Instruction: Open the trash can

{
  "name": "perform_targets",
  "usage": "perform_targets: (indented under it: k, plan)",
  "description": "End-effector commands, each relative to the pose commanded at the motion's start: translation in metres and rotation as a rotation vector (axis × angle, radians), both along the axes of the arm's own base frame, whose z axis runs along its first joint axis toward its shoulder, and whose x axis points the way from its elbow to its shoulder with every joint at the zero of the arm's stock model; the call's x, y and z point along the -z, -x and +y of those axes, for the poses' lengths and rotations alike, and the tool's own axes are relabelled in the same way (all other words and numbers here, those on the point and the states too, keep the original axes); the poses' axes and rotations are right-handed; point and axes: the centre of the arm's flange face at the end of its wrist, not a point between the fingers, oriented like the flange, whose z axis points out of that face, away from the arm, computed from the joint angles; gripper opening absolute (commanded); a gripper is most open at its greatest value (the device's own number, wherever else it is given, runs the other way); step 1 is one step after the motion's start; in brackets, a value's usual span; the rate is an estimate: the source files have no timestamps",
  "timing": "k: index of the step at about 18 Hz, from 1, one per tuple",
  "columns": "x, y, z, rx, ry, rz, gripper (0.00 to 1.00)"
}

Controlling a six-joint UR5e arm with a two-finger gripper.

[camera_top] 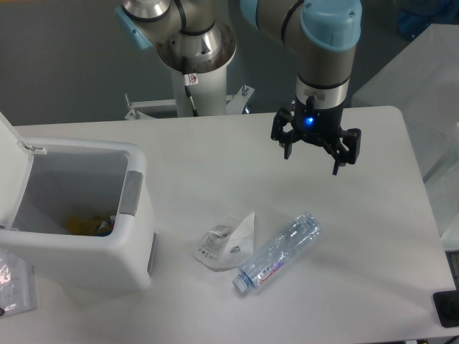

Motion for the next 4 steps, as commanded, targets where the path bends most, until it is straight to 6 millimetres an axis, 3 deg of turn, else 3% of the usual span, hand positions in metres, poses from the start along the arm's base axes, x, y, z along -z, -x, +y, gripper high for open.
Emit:
perform_targets:
  k: [4]
  plan:
    - [0.011, 0.005, 0.000, -0.003, 0.041, -0.008, 1.00]
